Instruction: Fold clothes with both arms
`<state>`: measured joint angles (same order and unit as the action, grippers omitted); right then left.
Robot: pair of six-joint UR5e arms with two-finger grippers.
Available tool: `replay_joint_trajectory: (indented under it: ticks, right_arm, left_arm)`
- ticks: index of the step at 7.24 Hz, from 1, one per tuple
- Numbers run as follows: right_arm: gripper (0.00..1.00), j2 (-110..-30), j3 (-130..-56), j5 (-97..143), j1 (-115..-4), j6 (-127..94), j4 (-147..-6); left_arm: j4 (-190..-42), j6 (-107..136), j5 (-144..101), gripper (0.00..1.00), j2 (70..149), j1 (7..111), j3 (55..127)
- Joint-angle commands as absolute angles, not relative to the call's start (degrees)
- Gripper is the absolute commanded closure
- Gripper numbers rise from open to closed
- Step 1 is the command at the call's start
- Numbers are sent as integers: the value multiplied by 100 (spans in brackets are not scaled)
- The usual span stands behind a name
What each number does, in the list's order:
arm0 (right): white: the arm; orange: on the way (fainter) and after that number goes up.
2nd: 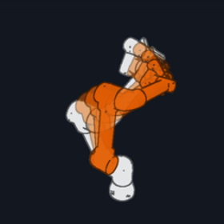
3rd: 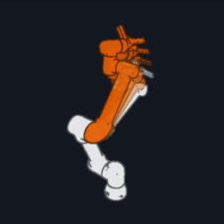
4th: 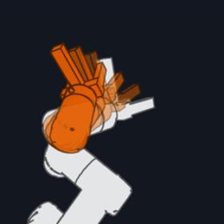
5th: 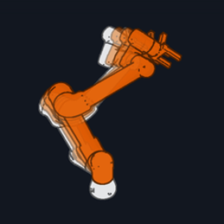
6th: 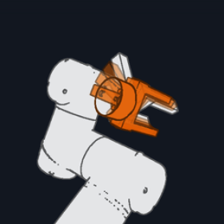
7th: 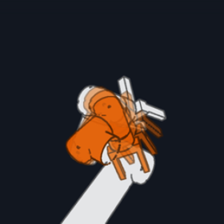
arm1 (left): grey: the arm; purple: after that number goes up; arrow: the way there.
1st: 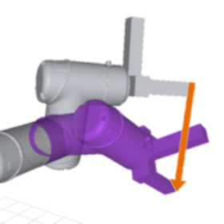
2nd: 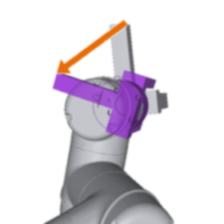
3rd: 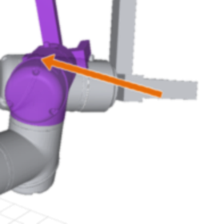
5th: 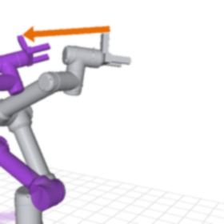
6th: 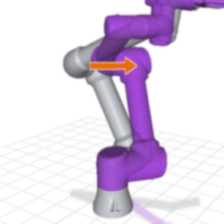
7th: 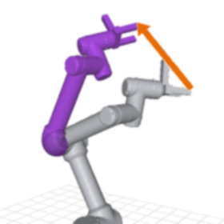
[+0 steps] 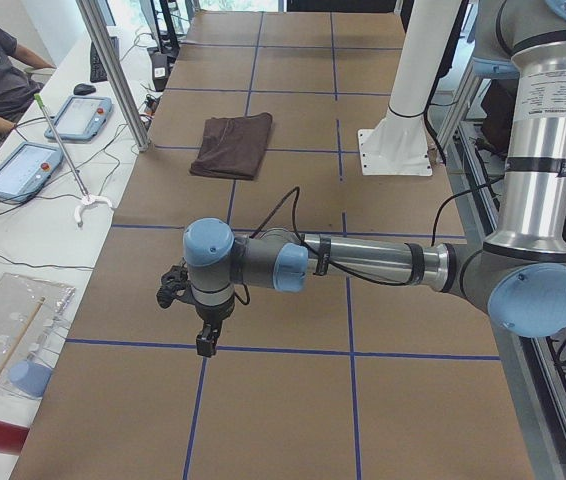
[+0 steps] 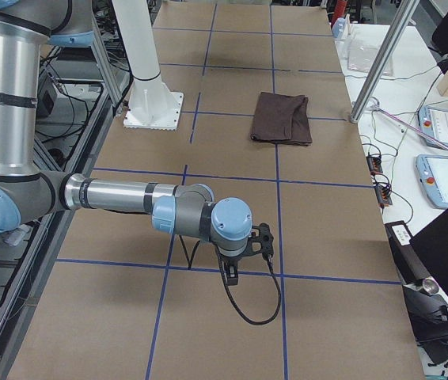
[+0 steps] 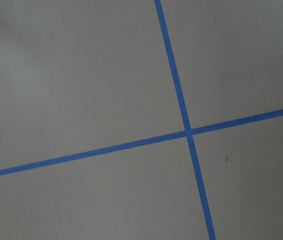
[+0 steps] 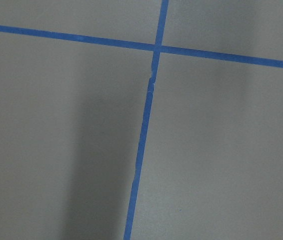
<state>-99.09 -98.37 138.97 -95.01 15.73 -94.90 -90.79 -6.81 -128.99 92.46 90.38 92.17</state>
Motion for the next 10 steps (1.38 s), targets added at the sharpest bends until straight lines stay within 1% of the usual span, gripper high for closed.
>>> replay_joint_trajectory:
  ticks: [1,6,7,8,10]
  right_arm:
    - [0,-9932,-9800,13869,-9492,1573,-9492]
    - [0,-9844,-9782,13878,-9475,950,-9483]
    - [0,-9835,-9791,13869,-9475,949,-9483]
    - [0,-9800,-9791,13869,-9466,941,-9483]
    - [0,-9651,-9765,13878,-9309,277,-9309]
  left_arm:
    - [-9000,-721,-12911,0,9202,9026,9220]
    - [-8983,-660,-12920,0,9185,9026,9150]
    - [-9009,-450,-13094,0,9185,9026,8993]
    - [-9017,91,-13113,0,9193,9026,9035]
    - [-9018,149,-13113,0,9193,9026,9044]
